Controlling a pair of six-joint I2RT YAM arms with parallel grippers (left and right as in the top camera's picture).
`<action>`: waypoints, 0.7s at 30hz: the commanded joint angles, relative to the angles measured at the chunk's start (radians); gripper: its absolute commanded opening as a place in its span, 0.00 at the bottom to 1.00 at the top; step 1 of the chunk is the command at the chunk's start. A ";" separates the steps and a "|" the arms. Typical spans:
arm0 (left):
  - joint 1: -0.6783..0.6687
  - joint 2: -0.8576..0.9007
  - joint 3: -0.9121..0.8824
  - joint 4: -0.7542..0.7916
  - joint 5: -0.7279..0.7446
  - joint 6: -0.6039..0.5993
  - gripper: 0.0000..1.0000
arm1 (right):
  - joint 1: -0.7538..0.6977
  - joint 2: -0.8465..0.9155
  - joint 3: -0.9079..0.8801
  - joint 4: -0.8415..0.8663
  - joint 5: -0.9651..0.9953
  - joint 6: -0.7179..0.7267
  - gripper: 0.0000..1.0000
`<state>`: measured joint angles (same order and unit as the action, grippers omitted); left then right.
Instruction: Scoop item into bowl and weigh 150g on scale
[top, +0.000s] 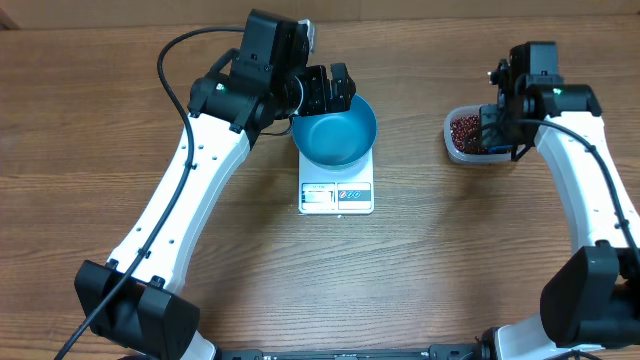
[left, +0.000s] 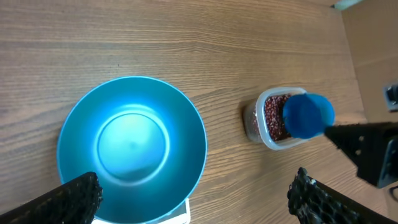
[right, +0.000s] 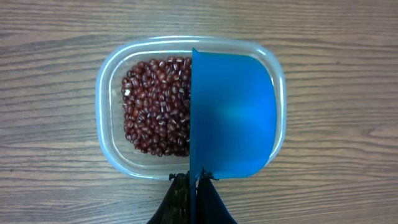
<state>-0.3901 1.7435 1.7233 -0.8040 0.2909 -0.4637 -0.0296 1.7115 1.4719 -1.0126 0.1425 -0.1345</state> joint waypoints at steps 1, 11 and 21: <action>0.005 -0.010 0.014 -0.003 -0.010 0.085 1.00 | 0.001 -0.006 0.041 -0.009 0.014 -0.014 0.04; 0.005 -0.010 0.023 -0.061 -0.010 0.211 0.95 | 0.001 -0.006 0.106 -0.072 0.013 -0.058 0.04; 0.005 -0.010 0.035 -0.115 -0.042 0.308 0.93 | 0.001 -0.006 0.112 -0.090 -0.037 -0.283 0.04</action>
<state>-0.3901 1.7435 1.7233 -0.9066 0.2825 -0.2161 -0.0292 1.7115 1.5558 -1.1042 0.1051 -0.3344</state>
